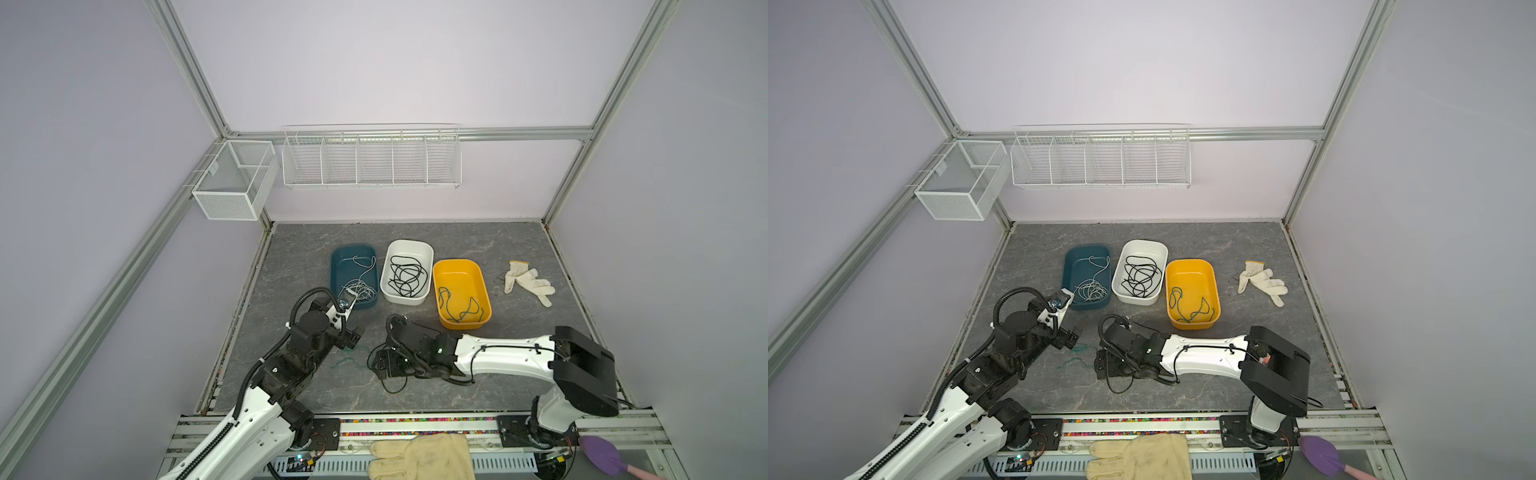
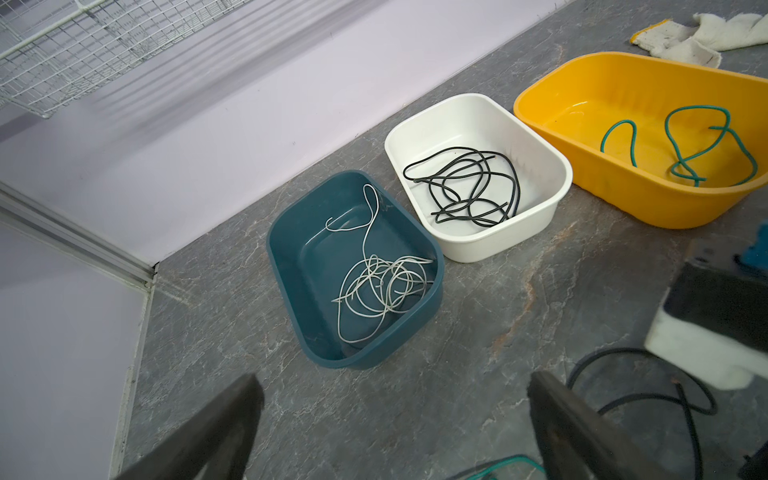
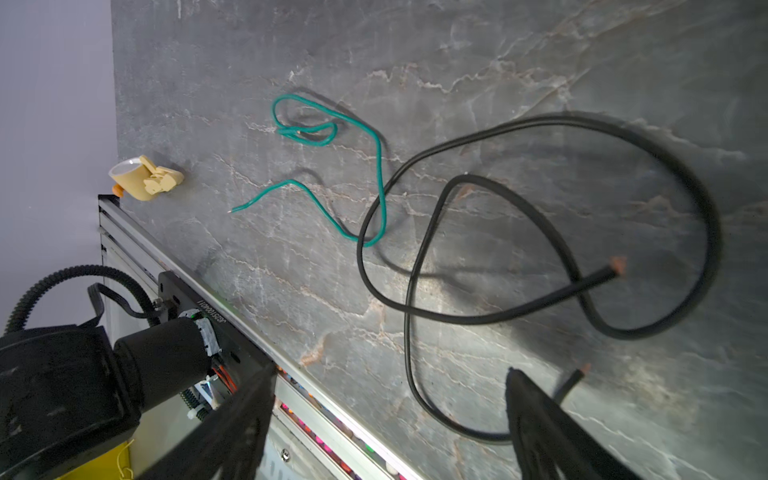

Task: Untangle the cables
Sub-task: 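Lower the right gripper onto the black cable on the table and grasp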

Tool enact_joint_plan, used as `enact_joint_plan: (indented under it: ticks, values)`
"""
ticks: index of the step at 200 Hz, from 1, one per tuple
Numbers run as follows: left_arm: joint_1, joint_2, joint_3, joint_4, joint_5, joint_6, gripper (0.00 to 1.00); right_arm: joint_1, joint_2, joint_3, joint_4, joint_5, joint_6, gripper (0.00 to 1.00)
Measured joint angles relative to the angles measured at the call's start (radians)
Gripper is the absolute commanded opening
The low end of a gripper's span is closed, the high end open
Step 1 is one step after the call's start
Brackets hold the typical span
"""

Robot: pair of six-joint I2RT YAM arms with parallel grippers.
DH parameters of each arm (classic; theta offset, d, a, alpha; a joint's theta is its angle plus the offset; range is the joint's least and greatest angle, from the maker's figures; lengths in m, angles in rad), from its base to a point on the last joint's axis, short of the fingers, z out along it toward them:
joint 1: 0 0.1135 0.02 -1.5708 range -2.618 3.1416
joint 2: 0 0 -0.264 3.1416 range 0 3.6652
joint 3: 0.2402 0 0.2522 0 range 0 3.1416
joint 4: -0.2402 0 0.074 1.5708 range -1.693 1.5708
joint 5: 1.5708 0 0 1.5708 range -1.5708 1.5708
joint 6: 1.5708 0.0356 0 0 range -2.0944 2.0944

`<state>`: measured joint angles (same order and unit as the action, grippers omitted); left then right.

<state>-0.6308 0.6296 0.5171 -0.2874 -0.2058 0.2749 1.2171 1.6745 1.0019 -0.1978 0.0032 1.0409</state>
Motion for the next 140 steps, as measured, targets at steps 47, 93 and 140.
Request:
enact_joint_plan:
  ticks: [47,93,140]
  values:
    - [-0.003,-0.005,0.0,0.001,0.0,0.013,0.99,-0.02,0.045,0.0,0.036,-0.005,0.035,0.77]
    - [-0.005,-0.011,-0.01,0.006,0.0,0.017,0.99,-0.045,0.094,-0.003,0.07,-0.006,0.059,0.65]
    - [-0.005,-0.014,-0.016,0.006,0.0,0.018,0.99,-0.05,0.105,-0.006,0.081,0.0,0.07,0.46]
